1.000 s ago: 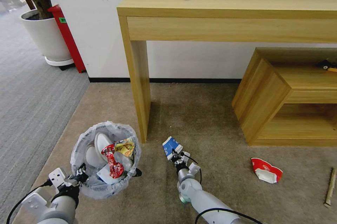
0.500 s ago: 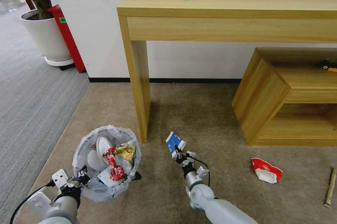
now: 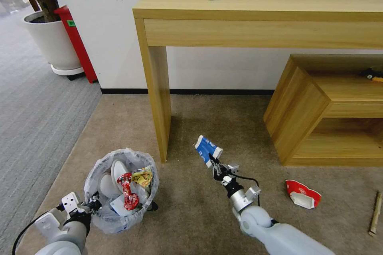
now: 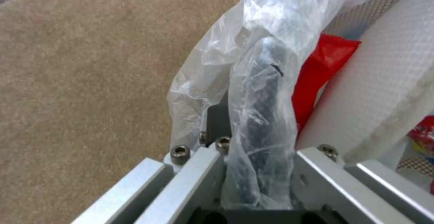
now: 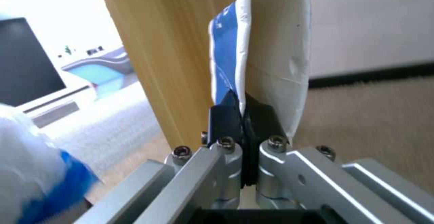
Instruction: Pick up the trash bin and place the garbage on the floor into it.
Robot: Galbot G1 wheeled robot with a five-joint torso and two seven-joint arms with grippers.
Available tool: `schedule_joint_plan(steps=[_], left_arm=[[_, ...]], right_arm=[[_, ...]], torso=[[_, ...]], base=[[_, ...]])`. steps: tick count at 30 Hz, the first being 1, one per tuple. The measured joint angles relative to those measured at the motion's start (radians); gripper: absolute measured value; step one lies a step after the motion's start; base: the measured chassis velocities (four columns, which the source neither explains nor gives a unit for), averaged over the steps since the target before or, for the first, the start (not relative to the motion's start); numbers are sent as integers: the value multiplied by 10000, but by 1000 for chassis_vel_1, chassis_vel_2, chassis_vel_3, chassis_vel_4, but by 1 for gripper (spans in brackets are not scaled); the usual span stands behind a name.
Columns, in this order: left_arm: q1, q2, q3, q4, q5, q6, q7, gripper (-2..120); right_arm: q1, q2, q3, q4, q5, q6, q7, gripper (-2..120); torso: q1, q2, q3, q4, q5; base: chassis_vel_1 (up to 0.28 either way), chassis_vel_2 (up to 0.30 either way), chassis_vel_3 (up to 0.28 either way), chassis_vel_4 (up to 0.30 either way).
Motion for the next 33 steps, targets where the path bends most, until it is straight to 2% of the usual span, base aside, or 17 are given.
schedule_joint_plan(steps=[8, 10, 12, 14, 16, 19, 33], left_arm=[[-185, 284, 163, 255, -157, 65, -102, 0], [-371, 329, 288, 366, -230, 84, -151, 0], [-381, 329, 296, 375, -230, 85, -153, 0], [-519, 292, 382, 484, -232, 87, -163, 0], [-537, 285, 392, 501, -232, 87, -162, 0], [-680, 276, 399, 566, -294, 74, -158, 0], [-924, 216, 427, 783, -322, 33, -160, 0]], right_arm=[[673, -462, -390, 1393, -77, -82, 6, 0], [1307, -457, -705, 2143, -28, -245, 252, 0], [1362, -458, -744, 2191, -18, -251, 277, 0], [2190, -529, -1541, 2915, 260, -390, 540, 0], [2353, -539, -1730, 3104, 320, -430, 599, 0], [2854, -473, -2633, 3748, 431, -564, 911, 0], [2806, 58, -3929, 4130, 308, -789, 1514, 0]], torso=[[0, 0, 0, 1, 2], [0, 0, 0, 0, 3], [1, 0, 0, 0, 3], [1, -1, 1, 3, 2], [1, 0, 0, 2, 2], [0, -2, 0, 1, 2], [1, -2, 0, 1, 1]], base=[[0, 0, 0, 0], [0, 0, 0, 0], [0, 0, 0, 0], [0, 0, 0, 0], [0, 0, 0, 0], [0, 0, 0, 0], [0, 0, 0, 0]])
